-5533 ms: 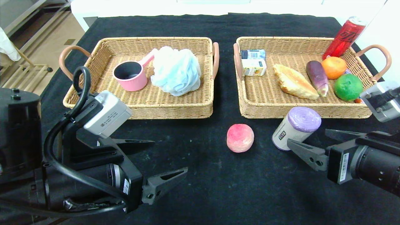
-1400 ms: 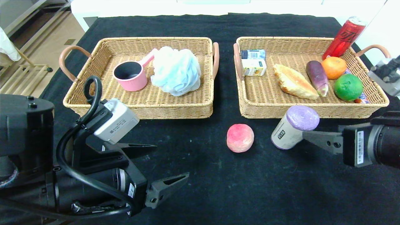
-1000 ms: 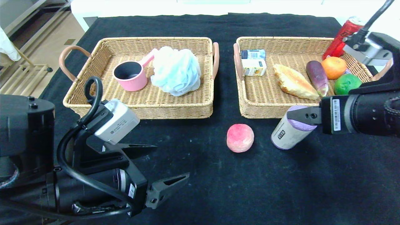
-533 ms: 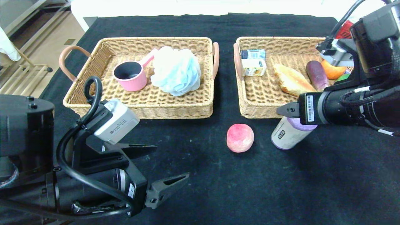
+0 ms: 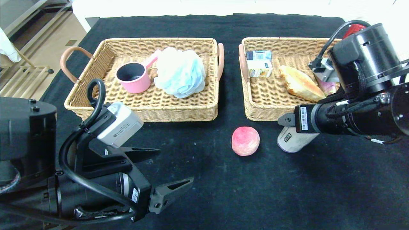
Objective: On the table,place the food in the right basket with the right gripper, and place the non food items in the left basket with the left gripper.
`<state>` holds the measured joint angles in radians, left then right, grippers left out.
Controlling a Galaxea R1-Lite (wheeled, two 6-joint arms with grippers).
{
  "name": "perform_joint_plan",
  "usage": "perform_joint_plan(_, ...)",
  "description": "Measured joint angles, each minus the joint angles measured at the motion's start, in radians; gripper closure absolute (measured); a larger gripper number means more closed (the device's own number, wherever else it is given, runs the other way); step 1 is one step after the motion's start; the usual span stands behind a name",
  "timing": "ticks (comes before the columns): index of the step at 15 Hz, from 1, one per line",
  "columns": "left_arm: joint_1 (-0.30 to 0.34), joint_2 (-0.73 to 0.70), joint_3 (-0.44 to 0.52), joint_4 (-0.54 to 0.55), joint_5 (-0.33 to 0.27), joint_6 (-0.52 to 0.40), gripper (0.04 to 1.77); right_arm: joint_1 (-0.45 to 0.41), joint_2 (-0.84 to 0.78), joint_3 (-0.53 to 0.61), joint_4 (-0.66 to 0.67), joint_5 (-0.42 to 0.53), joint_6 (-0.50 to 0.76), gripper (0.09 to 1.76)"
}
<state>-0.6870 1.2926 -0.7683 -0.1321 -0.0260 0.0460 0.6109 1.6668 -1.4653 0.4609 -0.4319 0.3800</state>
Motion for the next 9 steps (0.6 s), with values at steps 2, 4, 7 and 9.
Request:
perform_joint_plan(2, 0.0, 0.0, 0.0, 0.0, 0.0, 0.0, 0.09, -0.004, 0.006, 0.0, -0.001, 0.001, 0.0, 0.64)
perform_joint_plan(4, 0.0, 0.0, 0.0, 0.0, 0.0, 0.002, 0.09, -0.005, 0.008, 0.002, -0.001, 0.001, 0.001, 0.81)
perform_joint_plan(7, 0.0, -0.001, 0.0, 0.0, 0.0, 0.004, 0.09, -0.004, 0.008, 0.011, -0.003, 0.0, 0.0, 0.86)
perform_joint_plan(9, 0.0, -0.003, 0.0, 0.0, 0.0, 0.004, 0.09, -0.004, 0.008, 0.014, -0.003, 0.001, 0.001, 0.88)
